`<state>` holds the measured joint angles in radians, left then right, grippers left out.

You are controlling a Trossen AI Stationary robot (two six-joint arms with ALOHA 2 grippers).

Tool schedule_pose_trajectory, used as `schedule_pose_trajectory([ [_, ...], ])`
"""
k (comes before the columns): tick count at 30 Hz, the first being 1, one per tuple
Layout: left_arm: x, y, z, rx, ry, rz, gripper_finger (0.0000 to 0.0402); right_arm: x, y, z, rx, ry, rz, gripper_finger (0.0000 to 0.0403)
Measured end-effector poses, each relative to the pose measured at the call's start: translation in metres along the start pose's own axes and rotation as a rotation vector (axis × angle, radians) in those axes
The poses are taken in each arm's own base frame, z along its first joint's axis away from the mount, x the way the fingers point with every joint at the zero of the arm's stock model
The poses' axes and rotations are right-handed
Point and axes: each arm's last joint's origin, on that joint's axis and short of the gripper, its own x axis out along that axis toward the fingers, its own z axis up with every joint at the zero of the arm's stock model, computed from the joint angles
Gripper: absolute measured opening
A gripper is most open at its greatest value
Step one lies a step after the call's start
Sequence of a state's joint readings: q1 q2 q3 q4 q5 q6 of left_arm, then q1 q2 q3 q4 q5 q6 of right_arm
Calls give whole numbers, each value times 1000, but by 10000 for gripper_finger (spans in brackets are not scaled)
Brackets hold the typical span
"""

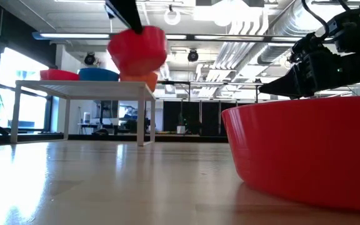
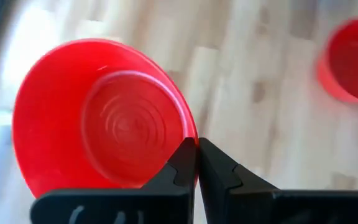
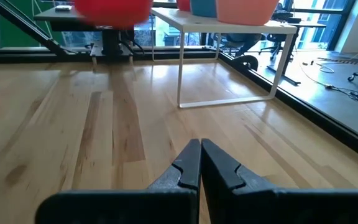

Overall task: Pick & Place Mini bowls
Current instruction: Stack the top red bowl on the red bowl on the shelf

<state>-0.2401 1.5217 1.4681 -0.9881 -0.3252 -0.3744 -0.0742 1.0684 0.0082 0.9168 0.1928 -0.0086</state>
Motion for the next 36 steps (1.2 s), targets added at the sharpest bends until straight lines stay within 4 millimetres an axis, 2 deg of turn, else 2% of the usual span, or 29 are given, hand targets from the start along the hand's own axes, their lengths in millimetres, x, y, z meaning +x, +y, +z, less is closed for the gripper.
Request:
schedule_pose_trajectory([
  [7, -49, 48, 10, -143, -50, 170, 2, 0, 0, 0, 0, 1, 0, 0],
  [12, -82, 86, 13, -240, 8, 344, 1, 0, 0, 0, -1, 4, 0, 0],
  [17, -106, 125, 13, -366, 57, 424, 1, 0, 0, -1, -1, 7, 0, 0],
  [21, -109, 154, 12, -491, 77, 425, 1, 0, 0, -1, -1, 8, 0, 0],
  [27, -117, 196, 1, -565, 110, 494, 1, 0, 0, -1, -2, 9, 0, 0],
  [36, -124, 247, -18, -728, 160, 535, 1, 0, 0, -2, -3, 16, 1, 0],
])
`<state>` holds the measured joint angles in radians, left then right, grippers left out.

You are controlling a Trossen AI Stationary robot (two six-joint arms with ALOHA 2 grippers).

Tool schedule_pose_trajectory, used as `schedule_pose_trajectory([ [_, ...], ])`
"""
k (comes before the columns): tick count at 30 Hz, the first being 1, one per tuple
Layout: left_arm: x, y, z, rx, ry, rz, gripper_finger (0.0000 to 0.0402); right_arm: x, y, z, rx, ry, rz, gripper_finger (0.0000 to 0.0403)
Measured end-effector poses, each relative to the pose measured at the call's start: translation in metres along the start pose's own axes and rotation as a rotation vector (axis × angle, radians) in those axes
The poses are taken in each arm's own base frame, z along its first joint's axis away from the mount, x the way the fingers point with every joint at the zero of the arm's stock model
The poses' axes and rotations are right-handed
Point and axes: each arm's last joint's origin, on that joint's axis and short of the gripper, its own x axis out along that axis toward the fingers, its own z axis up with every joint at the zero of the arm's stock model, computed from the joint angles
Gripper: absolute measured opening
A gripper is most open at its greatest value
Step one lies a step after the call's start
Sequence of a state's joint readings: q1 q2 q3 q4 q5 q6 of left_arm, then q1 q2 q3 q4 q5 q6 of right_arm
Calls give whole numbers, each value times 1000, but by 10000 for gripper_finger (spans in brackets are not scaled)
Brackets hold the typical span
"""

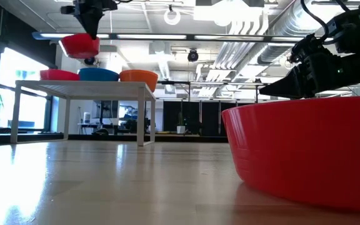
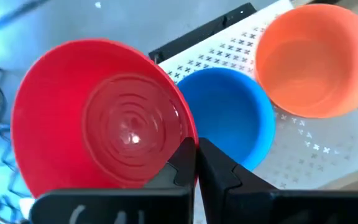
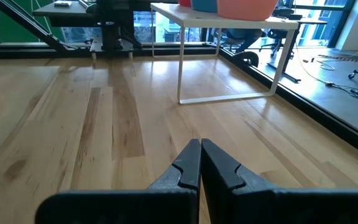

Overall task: Pick & Place Mini bowls
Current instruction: Stack the top red bowl on the red bowl on the shelf

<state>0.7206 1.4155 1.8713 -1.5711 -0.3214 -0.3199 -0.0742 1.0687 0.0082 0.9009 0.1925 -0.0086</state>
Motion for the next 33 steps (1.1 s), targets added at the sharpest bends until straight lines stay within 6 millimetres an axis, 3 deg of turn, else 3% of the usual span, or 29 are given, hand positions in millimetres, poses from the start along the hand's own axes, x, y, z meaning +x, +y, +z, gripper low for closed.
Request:
schedule_pose_trajectory([
  [6, 7, 22, 5, -81, 35, -14, 1, 0, 0, -1, -1, 8, 0, 0],
  [10, 14, 25, 2, -95, 58, 0, 1, 0, 0, -2, -5, 24, 1, 0],
  [16, 35, 29, -39, -84, 171, 89, 1, 0, 0, -6, 13, 63, 0, 0],
  [23, 23, 36, -62, -134, 138, 70, 1, 0, 0, -7, 17, 67, -1, 0],
  [28, 20, 36, -62, -123, 110, 35, 1, 0, -1, -6, 16, 64, -32, 0],
  [33, 35, 29, -51, -56, 152, 16, 1, 0, -1, -5, 6, 51, -44, 0],
])
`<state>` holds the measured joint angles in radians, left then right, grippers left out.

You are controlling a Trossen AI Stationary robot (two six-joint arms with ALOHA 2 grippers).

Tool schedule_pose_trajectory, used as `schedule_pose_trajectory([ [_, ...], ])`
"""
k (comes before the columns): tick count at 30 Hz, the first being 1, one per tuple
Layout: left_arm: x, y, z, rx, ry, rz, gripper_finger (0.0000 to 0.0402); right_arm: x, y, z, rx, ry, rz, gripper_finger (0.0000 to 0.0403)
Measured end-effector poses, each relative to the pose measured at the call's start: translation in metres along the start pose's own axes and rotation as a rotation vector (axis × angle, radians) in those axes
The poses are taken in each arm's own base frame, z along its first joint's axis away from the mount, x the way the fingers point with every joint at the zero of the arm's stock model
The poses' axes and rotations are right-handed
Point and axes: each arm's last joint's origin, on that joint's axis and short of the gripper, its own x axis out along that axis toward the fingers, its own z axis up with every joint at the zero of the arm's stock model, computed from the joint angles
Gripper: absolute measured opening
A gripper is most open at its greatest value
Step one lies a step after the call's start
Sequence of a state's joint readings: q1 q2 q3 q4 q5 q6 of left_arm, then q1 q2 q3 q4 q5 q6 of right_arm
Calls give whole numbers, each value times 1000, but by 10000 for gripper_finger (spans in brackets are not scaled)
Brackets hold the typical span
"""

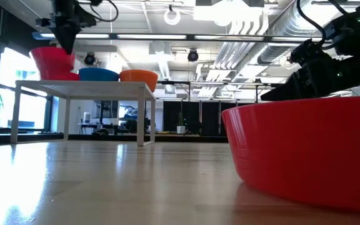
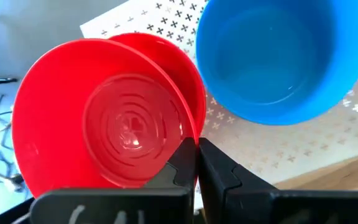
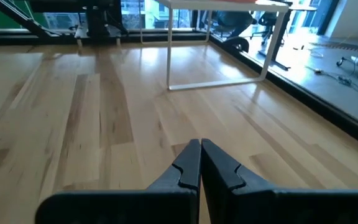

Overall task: Pick & Place Mini bowls
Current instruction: Stack the top red bowl on the red bowl on the shelf, then stack the red bowl on the red bowls on the shelf

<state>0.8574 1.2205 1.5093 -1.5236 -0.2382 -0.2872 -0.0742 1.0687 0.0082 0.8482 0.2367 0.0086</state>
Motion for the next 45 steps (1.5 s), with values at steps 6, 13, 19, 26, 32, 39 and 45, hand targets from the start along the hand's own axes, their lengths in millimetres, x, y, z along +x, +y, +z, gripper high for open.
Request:
schedule_pose_trajectory([
  [6, 22, -10, 18, 77, 60, 28, 1, 0, 0, 3, -4, -31, 5, 0],
  [13, 27, -12, 21, 103, 68, 59, 1, 0, 0, 3, -6, -29, 8, 0],
  [19, 27, -11, 20, 101, 87, 60, 1, 0, 0, 3, -7, -28, 8, 0],
  [26, 27, -13, 21, 120, 81, 26, 35, 0, 0, 3, -7, -27, 8, 0],
  [32, 27, -13, 21, 119, 79, 18, 61, 0, 0, 3, -7, -27, 8, 0],
  [39, 25, -12, 20, 138, 81, 17, 61, 0, 0, 3, -7, -27, 8, 0],
  [45, 11, -6, 9, 128, 28, 5, 12, 0, 0, 3, -7, -27, 8, 0],
])
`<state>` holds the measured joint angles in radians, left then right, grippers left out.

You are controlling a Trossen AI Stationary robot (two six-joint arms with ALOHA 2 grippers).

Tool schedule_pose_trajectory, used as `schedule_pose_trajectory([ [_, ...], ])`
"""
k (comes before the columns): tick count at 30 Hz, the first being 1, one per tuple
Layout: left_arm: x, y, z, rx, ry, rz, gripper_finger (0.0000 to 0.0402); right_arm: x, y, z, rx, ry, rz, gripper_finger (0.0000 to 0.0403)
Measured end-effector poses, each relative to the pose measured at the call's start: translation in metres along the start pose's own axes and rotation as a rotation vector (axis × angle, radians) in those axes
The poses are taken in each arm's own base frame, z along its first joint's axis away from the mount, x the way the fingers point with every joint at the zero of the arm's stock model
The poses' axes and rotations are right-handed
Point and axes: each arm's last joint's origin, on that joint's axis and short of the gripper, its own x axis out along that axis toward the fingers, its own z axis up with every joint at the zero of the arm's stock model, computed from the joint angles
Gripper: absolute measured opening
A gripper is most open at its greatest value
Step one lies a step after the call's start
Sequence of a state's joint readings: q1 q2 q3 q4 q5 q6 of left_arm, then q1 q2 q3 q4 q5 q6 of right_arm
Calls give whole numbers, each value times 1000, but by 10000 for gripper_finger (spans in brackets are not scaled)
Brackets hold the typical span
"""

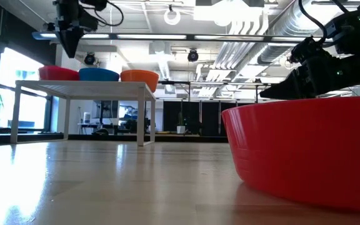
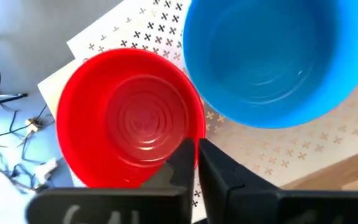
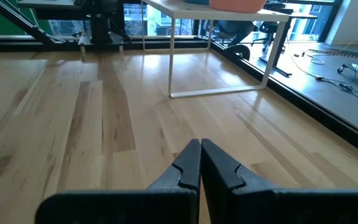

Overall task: Pick & Place Mini bowls
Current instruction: Stack the red bowl on the red bowls on the shelf

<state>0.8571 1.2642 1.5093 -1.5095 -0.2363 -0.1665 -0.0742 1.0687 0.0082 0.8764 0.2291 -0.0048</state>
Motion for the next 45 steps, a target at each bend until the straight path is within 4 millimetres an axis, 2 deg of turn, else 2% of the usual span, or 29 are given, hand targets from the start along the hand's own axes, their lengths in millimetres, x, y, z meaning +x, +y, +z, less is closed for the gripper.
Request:
schedule_pose_trajectory([
  [5, -25, -9, -16, -4, -153, -31, 6, 0, 0, 0, 0, 0, 0, 0],
  [9, -33, -33, -32, 39, -286, -98, 2, 0, 0, 0, -4, 0, 0, 0],
  [18, -1, -112, -76, 256, -455, -229, 1, 0, 0, 0, 0, 0, 0, 0],
  [26, 18, -169, -116, 363, -654, -461, 1, 0, 0, 0, 4, 0, 0, 0],
  [34, 24, -198, -152, 419, -822, -644, 1, 4, 2, 2, 72, 41, 52, 0],
  [37, 36, -207, -161, 448, -893, -682, 1, 12, 8, 11, 71, 95, 140, 0],
  [43, 64, -217, -175, 490, -1051, -840, 1, 23, 22, 29, 94, 296, 142, 0],
  [45, 66, -217, -177, 486, -1124, -898, 1, 24, 29, 35, 119, 327, 160, 0],
])
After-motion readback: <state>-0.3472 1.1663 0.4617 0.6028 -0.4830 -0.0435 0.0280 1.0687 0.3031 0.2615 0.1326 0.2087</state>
